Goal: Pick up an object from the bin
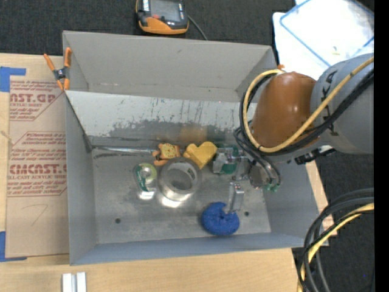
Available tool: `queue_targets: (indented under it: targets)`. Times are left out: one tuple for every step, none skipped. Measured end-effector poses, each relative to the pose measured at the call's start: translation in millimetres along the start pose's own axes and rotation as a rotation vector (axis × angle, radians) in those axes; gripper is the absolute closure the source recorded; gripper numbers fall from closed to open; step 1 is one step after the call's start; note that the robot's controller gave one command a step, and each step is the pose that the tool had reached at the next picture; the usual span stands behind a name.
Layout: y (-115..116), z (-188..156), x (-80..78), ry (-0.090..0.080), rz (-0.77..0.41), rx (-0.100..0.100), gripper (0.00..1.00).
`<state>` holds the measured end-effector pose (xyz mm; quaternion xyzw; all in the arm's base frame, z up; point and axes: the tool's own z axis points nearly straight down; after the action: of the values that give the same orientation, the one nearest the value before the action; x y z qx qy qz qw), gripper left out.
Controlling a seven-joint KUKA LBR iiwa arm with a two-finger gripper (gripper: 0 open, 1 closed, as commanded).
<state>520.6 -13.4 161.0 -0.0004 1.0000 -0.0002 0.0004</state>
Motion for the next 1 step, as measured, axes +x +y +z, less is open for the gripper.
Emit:
queue_targets:
  targets:
    - [34.2, 31.8, 2.0, -0.002, -0.366, 0.0, 0.0]
